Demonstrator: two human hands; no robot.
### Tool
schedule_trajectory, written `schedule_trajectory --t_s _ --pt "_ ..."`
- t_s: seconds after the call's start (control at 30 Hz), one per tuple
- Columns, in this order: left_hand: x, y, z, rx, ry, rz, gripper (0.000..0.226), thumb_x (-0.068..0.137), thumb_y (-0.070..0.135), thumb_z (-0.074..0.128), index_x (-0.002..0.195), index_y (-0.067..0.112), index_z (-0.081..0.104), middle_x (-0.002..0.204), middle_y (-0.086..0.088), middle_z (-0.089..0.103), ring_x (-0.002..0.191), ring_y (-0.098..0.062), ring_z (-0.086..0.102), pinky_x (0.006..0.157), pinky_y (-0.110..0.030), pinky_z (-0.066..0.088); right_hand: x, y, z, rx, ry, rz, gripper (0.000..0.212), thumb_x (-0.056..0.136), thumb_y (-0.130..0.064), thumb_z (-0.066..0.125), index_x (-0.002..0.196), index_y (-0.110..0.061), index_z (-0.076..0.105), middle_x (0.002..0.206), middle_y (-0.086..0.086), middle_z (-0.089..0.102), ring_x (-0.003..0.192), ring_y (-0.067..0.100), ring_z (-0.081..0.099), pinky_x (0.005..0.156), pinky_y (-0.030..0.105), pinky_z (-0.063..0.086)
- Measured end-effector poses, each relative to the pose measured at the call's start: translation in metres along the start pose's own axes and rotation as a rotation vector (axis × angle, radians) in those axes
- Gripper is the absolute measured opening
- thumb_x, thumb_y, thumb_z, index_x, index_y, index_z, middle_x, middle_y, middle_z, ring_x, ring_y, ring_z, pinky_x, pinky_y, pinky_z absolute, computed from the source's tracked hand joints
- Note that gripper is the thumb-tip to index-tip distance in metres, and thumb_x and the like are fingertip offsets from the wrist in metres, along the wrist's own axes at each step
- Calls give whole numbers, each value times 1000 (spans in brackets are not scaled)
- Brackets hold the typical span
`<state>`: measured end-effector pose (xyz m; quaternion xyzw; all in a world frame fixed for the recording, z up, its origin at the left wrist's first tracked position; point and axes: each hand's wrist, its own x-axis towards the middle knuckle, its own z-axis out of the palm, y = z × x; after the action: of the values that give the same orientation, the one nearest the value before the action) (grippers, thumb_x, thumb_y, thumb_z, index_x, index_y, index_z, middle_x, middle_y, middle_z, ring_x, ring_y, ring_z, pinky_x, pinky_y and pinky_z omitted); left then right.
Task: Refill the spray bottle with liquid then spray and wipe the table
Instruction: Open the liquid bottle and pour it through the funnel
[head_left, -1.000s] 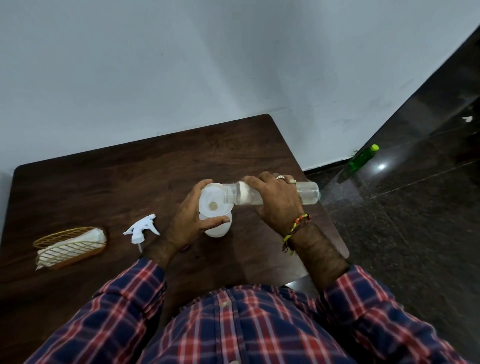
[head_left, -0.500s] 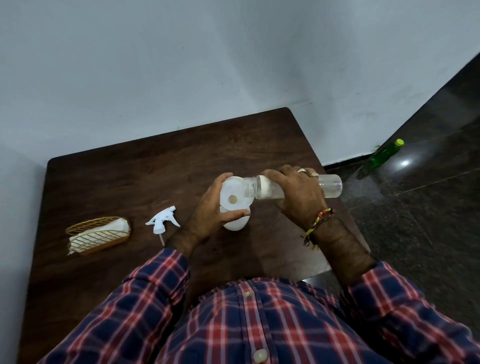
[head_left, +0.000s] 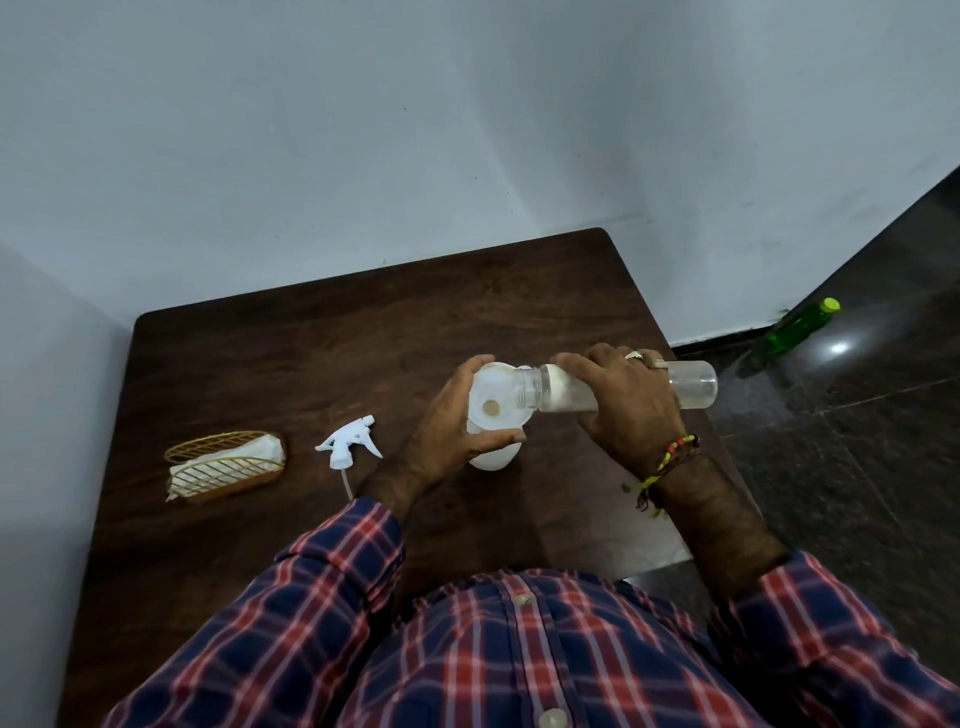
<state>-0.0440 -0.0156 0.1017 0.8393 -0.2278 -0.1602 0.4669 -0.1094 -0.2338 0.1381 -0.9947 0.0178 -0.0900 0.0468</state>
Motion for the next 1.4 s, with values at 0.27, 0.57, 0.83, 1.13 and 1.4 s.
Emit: schedule_trajectory --t_s 0.27,0.57,0.83,1.13,1.4 --pt "-2 2 -1 -14 -6 -19 96 68 37 88 145 23 33 139 7 47 122 -1 43 90 1 32 2 0 -1 12 18 -16 63 67 -20 81 126 -29 61 104 1 66 91 28 66 92 49 45" --pt "-2 4 -1 -15 -15 -23 95 69 37 87 146 22 32 141 4 46 125 -6 43 95 -8 34 1 0 0 25 -8 -6 66 66 -21 84 127 -30 60 106 0 66 94 27 67 94 50 45" --pt "-3 8 -2 -16 -10 -15 95 69 34 87 146 20 32 141 1 46 124 -9 44 95 -10 36 0 0 1 45 20 -11 64 67 -20 84 127 -28 61 105 1 67 92 28 67 93 51 45" --pt "-4 11 -2 -21 -3 -23 96 69 31 88 146 17 33 141 -1 47 126 -12 45 97 -14 37 -3 -2 1 59 -7 28 64 67 -21 84 127 -30 60 108 1 67 95 28 67 93 49 45" --pt "-3 8 -2 -12 0 -21 95 69 33 88 145 21 33 141 2 47 122 -5 43 89 1 31 0 -2 1 13 19 -4 65 67 -18 82 127 -30 60 104 1 66 93 28 65 92 49 45"
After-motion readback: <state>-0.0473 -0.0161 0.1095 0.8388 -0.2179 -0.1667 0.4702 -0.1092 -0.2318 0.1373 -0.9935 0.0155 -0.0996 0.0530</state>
